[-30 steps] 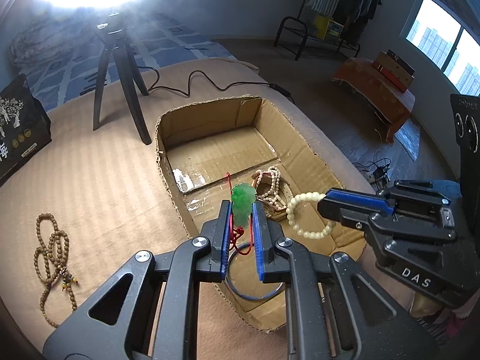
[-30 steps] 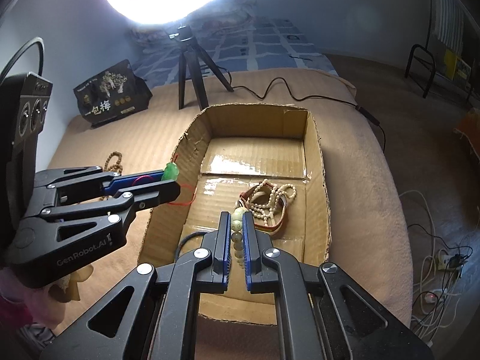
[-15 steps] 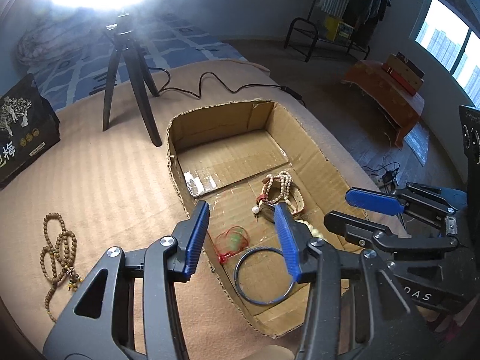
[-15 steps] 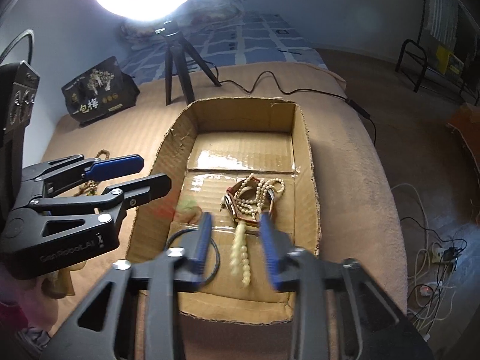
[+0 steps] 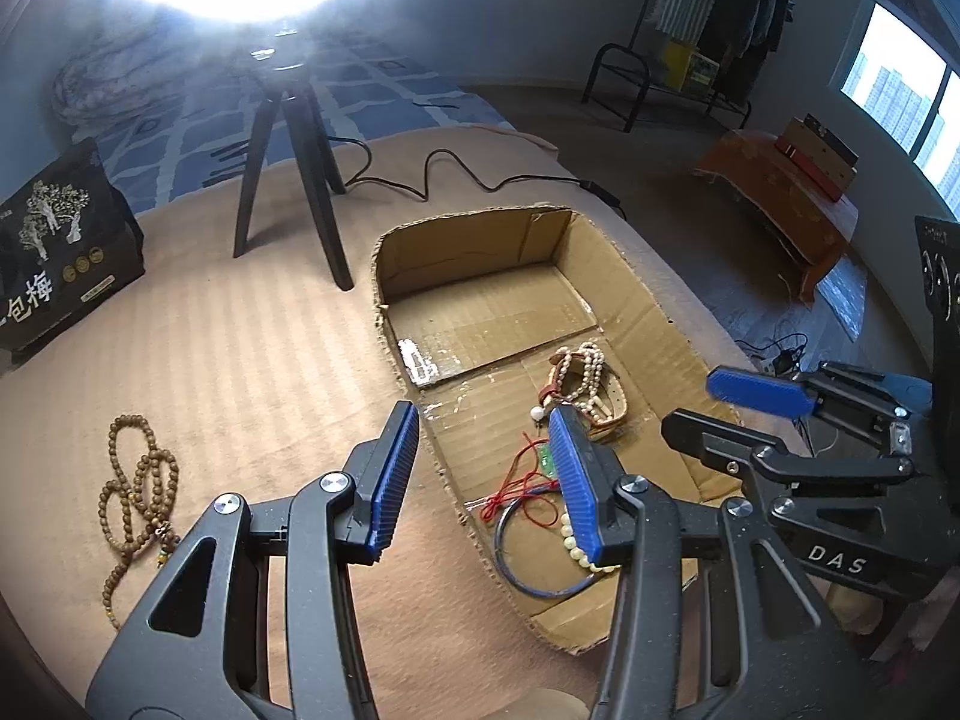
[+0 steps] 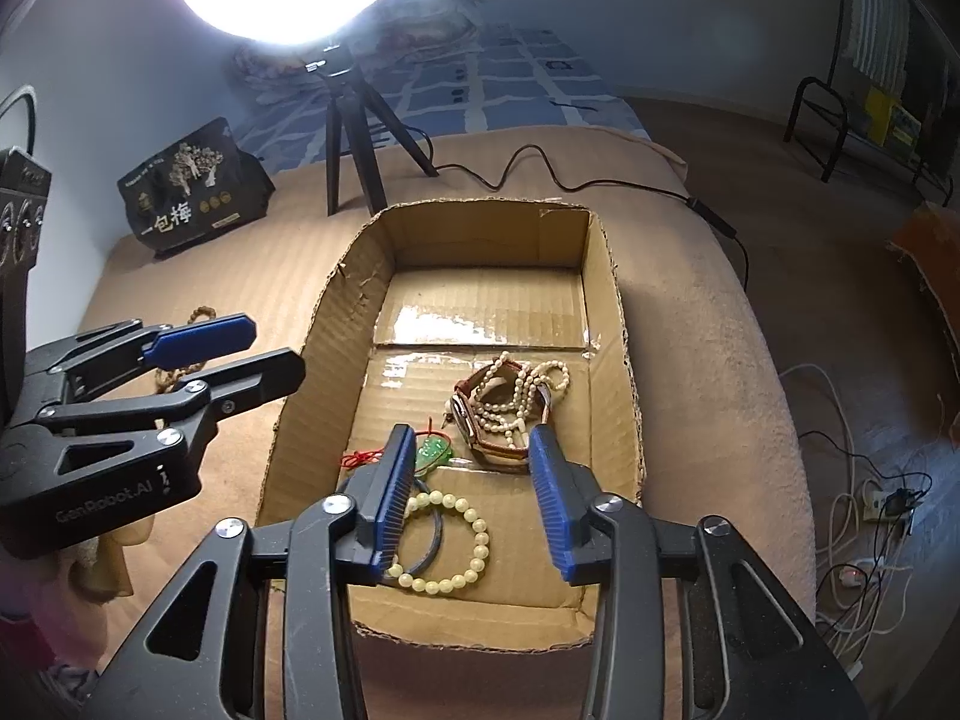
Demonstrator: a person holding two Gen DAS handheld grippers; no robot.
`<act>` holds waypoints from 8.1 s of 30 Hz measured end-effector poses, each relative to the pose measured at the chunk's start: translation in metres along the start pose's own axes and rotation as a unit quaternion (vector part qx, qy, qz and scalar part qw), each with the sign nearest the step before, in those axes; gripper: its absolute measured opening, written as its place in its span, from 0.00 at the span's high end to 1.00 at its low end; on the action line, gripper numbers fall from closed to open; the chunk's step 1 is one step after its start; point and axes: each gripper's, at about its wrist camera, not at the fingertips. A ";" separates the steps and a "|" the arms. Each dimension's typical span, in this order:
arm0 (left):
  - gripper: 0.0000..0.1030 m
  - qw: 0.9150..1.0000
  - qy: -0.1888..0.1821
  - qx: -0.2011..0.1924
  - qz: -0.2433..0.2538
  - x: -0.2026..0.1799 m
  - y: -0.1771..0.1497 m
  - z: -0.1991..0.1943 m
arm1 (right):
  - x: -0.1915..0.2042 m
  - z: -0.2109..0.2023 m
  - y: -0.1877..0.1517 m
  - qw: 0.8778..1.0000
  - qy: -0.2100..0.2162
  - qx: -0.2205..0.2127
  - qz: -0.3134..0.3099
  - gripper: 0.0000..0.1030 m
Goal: Organize jewelry
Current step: 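Move the left tool to the brown bead necklace while the right tool approaches the pearl stud, then grasp the brown bead necklace with the left tool while the right tool grasps the pearl stud, then lift the necklace over the box with the left tool while the right tool carries the pearl stud there, then open both tools to drop the necklace and pearl stud into the box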
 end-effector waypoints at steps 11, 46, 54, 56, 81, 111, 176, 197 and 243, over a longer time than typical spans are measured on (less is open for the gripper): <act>0.49 1.000 0.017 0.006 -0.008 0.034 -0.013 -0.019 | 0.020 -0.004 0.006 1.000 0.005 -0.012 -0.010 0.35; 0.43 0.991 0.070 0.015 -0.110 0.202 -0.102 -0.079 | 0.145 0.013 -0.023 0.986 0.140 0.002 -0.093 0.35; 0.35 0.985 0.026 0.040 -0.165 0.227 -0.096 -0.055 | 0.188 0.028 -0.052 0.975 0.156 0.020 -0.154 0.35; 0.35 0.983 0.017 0.046 -0.176 0.231 -0.094 -0.048 | 0.197 0.032 -0.058 0.973 0.153 0.025 -0.169 0.35; 0.35 0.977 0.000 0.090 -0.195 0.232 -0.079 0.017 | 0.232 0.060 -0.074 0.964 0.161 0.046 -0.206 0.48; 0.80 0.987 0.073 0.072 -0.124 0.236 -0.086 0.024 | 0.272 0.089 -0.094 0.951 0.119 0.068 -0.276 0.84; 0.84 0.993 -0.031 -0.097 -0.058 0.078 0.012 -0.148 | 0.067 -0.068 -0.035 0.993 0.031 -0.071 -0.092 0.85; 0.84 0.992 -0.062 -0.114 -0.001 -0.006 0.080 -0.115 | 0.026 -0.059 -0.035 0.998 0.022 -0.042 -0.050 0.85; 0.64 0.999 -0.033 -0.020 -0.009 -0.014 0.072 0.000 | 0.013 -0.022 -0.033 1.000 -0.014 0.003 -0.014 0.67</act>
Point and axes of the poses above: each gripper's, at about its wrist camera, not at the fingertips, and z roughly the way its jaws point, x to its left, y to its top, and after that the axes turned 3 degrees about x, right-handed
